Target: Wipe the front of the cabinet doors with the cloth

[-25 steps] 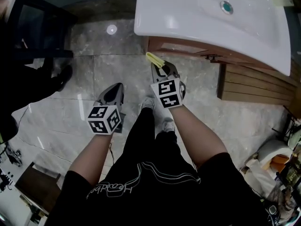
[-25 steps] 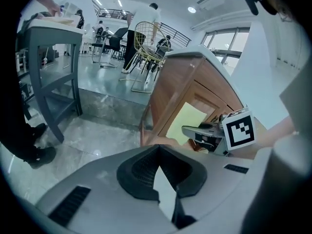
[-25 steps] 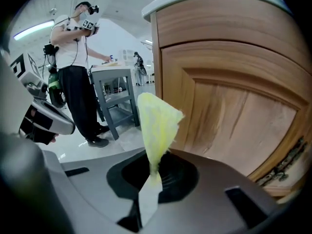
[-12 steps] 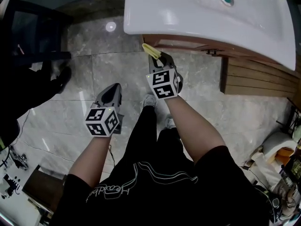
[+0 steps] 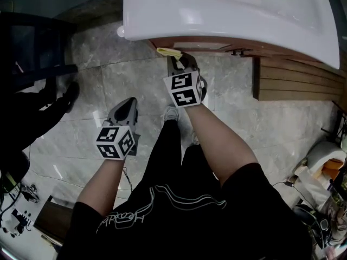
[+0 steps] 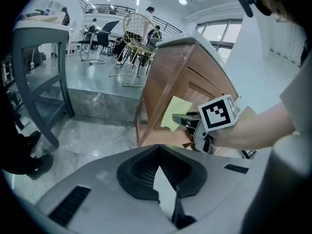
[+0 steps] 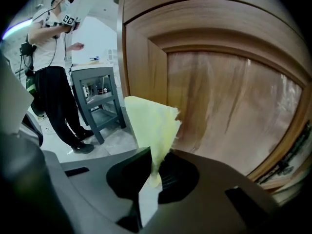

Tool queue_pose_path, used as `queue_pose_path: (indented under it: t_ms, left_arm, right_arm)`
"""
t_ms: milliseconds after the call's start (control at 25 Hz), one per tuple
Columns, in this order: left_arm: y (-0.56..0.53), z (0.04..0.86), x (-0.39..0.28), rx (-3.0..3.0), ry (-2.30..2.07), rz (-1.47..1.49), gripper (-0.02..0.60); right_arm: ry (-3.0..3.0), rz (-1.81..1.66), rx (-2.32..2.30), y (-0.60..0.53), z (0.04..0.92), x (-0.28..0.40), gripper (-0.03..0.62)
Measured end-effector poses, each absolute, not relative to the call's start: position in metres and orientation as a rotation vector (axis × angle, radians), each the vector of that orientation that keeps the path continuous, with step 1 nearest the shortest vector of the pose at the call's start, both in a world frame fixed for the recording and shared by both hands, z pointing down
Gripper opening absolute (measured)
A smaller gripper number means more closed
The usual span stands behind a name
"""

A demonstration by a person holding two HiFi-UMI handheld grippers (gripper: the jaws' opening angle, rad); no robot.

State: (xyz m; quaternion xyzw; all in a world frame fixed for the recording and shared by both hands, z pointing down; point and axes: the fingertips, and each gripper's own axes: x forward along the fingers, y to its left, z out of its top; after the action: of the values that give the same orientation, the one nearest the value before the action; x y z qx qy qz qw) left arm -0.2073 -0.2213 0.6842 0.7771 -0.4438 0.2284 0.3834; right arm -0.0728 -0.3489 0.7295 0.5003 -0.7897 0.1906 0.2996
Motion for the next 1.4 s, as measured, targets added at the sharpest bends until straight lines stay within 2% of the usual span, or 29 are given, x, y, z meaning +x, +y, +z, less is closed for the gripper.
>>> queue_pose_path:
  t_ms: [400, 1120, 1400]
  left_arm:
    - [-0.230, 0.693, -0.188, 2.024, -1.058, 0.618, 0.006]
    - [-0.218, 0.701, -0.134, 2.094, -0.940, 0.687, 0.006]
    - [-0.216, 0.699, -0.113, 2.141, -0.890, 0.722, 0.006]
  right_arm:
    - [-2.033, 0.498, 1.391, -0.348, 0.731, -0.030, 0.040]
    - [-1.808, 0.605, 1.693, -0.331, 0.729, 0.092, 0.040]
    - [-1.754, 0.645, 1.795, -0.321, 0.724, 0.116, 0.040]
